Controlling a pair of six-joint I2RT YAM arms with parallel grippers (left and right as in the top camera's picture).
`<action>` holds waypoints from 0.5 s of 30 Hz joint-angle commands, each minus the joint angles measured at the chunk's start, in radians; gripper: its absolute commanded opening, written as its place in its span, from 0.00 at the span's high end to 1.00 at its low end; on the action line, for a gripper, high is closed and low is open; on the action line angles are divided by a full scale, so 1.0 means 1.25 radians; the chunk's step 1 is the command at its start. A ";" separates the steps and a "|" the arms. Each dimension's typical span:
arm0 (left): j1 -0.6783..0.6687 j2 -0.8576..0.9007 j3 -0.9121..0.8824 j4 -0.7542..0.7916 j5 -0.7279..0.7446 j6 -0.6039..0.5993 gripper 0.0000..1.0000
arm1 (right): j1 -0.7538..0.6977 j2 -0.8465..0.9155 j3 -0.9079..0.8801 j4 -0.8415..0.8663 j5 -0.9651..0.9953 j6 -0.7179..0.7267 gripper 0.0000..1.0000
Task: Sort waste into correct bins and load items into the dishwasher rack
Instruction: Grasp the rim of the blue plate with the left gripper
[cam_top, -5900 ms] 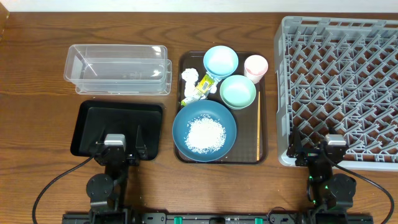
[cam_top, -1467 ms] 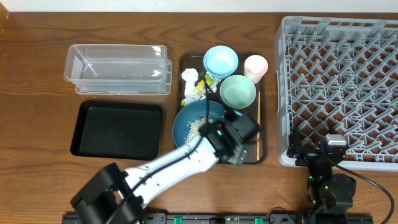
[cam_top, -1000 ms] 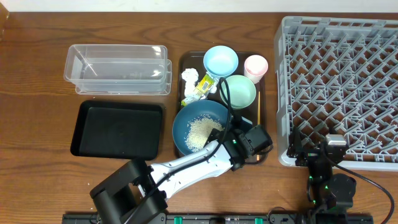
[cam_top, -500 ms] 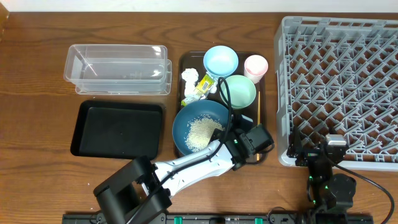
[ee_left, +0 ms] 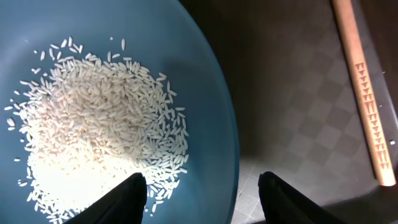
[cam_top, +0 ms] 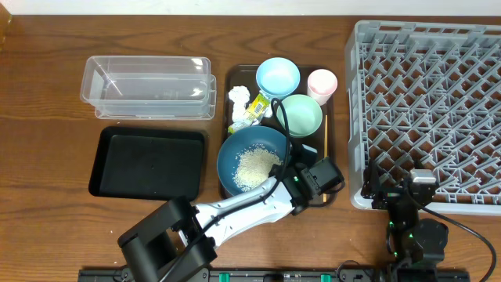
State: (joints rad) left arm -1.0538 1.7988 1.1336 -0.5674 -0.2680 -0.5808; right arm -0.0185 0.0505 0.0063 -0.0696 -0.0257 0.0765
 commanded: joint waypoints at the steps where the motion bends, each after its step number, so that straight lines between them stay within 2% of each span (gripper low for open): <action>1: 0.002 0.015 -0.017 0.002 -0.002 -0.013 0.40 | -0.009 -0.003 -0.001 -0.003 0.002 0.010 0.01; 7: 0.003 0.065 -0.018 0.010 -0.002 -0.040 0.33 | -0.009 -0.003 -0.001 -0.003 0.002 0.010 0.01; 15: 0.003 0.066 -0.018 0.026 -0.010 -0.039 0.38 | -0.009 -0.003 -0.001 -0.003 0.002 0.010 0.01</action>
State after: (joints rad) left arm -1.0538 1.8816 1.1187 -0.5373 -0.2684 -0.6178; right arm -0.0185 0.0505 0.0063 -0.0700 -0.0257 0.0765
